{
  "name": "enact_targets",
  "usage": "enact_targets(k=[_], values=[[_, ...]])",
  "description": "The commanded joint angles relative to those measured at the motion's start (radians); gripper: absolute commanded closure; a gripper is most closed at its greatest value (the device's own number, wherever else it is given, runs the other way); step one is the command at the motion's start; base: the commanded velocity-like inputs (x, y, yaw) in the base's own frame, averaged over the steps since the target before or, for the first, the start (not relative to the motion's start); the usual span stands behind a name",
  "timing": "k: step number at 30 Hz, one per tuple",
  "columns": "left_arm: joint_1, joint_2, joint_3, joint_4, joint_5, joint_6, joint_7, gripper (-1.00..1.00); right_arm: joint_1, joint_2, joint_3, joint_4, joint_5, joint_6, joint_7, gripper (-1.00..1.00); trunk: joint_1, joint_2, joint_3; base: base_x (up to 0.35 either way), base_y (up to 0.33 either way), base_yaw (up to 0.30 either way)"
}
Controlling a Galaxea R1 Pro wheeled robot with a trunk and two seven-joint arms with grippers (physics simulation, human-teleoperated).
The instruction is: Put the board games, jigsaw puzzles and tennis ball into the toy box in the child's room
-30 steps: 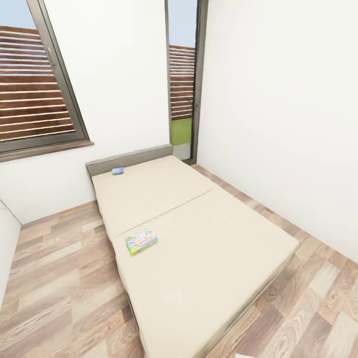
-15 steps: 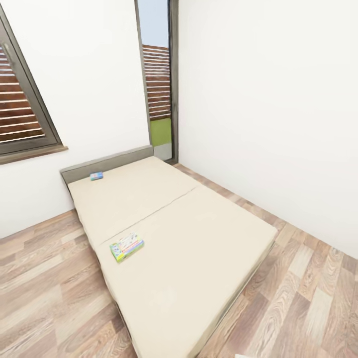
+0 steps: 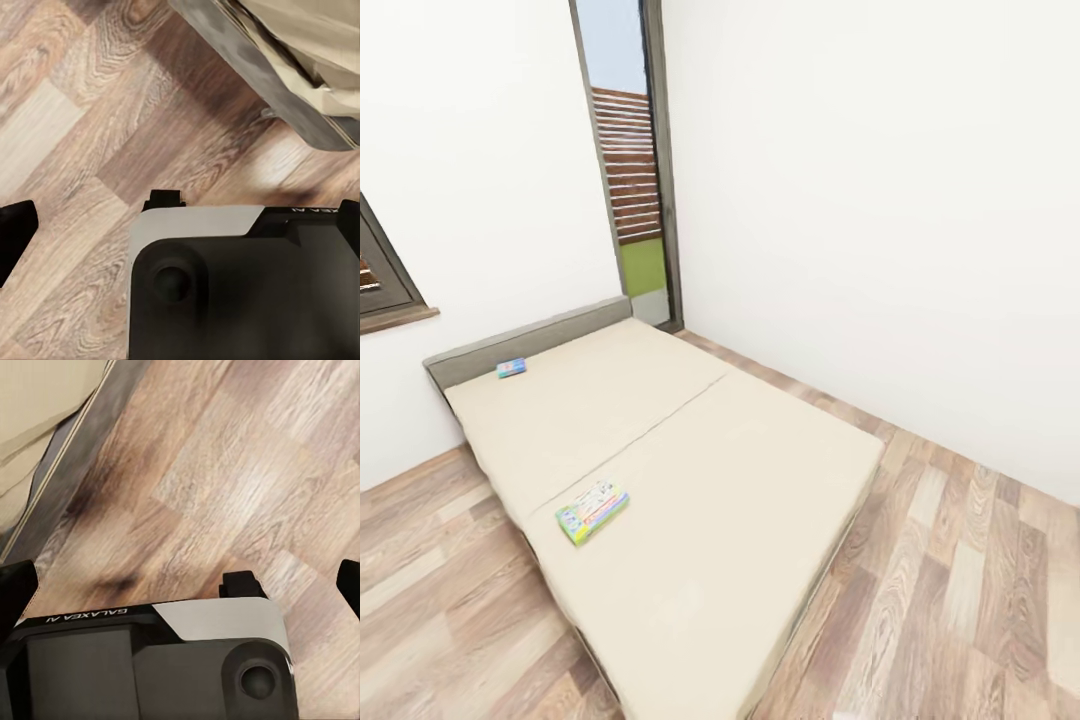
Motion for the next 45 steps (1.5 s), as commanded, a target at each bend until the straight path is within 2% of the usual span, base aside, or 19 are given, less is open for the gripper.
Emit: enact_targets(k=[1,19,45], values=[[0.000,0.000,-0.001,0.001,0.005,-0.003,-0.001,-1.00,0.000,0.001,-0.006,-0.002,-0.005,0.005,-0.002,-1.00,0.000,-0.001,-0.001,0.000,0.259,-0.260],[0.001,0.000,-0.001,0.001,0.005,-0.003,-0.001,-1.00,0.000,0.001,-0.006,-0.002,-0.005,0.005,-0.002,-1.00,0.000,-0.001,-0.001,0.000,0.233,-0.081],[0.000,0.000,-0.001,0.001,0.004,-0.003,-0.001,-1.00,0.000,0.000,-0.006,-0.002,-0.005,0.006,0.002,-1.00,0.000,-0.001,0.006,0.000,0.126,-0.264]])
